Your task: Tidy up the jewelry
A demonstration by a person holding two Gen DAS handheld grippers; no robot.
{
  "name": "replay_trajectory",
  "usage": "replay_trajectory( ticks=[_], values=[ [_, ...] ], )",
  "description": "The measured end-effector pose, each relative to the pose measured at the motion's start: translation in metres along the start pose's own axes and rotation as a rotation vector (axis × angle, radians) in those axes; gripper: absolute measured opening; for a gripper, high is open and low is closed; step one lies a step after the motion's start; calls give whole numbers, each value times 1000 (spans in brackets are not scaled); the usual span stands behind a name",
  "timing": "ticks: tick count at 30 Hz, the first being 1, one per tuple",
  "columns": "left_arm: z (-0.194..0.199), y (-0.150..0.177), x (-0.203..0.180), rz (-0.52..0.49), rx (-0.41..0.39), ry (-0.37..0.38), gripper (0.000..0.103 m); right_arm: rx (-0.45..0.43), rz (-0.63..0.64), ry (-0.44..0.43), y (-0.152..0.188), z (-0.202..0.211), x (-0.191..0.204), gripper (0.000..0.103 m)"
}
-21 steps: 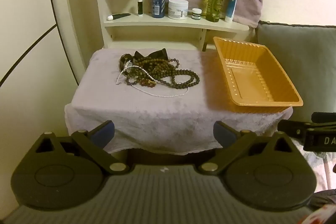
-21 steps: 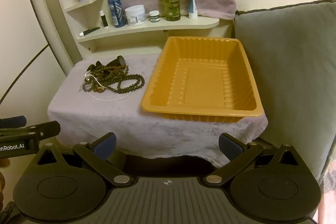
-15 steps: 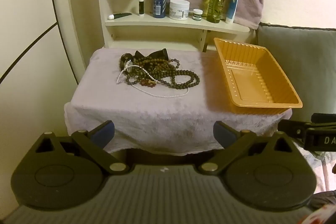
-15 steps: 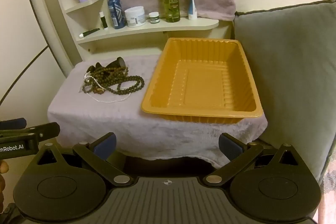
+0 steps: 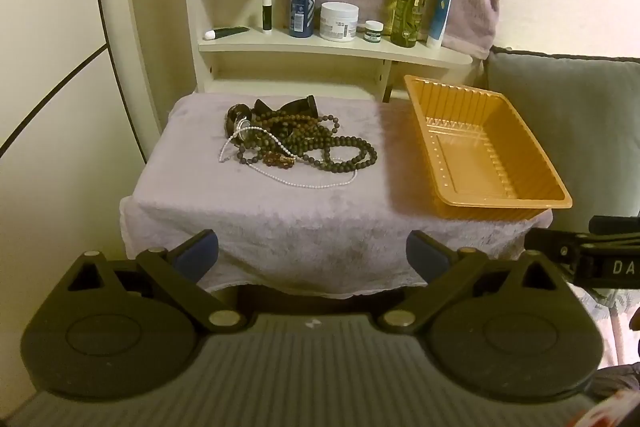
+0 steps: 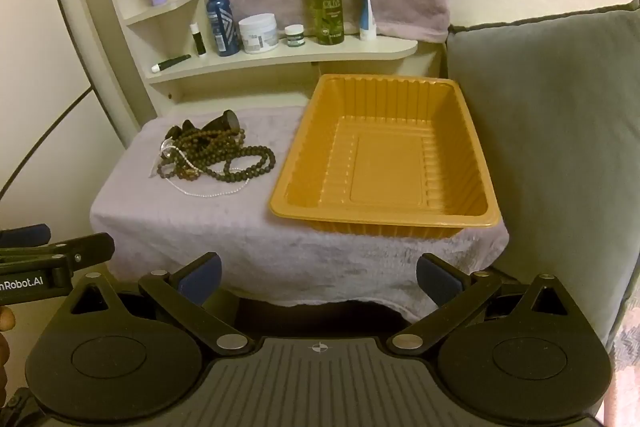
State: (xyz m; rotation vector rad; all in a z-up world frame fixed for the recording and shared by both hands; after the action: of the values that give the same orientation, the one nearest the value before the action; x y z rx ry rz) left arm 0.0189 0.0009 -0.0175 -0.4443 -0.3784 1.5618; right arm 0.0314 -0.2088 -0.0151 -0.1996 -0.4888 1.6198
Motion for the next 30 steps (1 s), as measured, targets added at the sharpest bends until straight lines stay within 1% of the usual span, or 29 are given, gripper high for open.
replay_trajectory(
  ticks=[30],
  values=[
    [0,0,0,2,-2,4,100,-6,1,0,2,1,1,103]
  ],
)
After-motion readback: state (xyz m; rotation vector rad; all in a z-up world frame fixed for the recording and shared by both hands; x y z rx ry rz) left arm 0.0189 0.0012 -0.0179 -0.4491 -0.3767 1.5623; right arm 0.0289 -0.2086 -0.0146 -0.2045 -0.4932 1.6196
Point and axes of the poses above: each gripper's, at about its wrist camera, not at the fingertips, and z roughly against the way its jaws point, x to its left, y to its underside, the point moved 3 cm from there along -z, roughly the way its jaws point, and after that the axes turned 15 degrees about x, right-handed, at the moved point
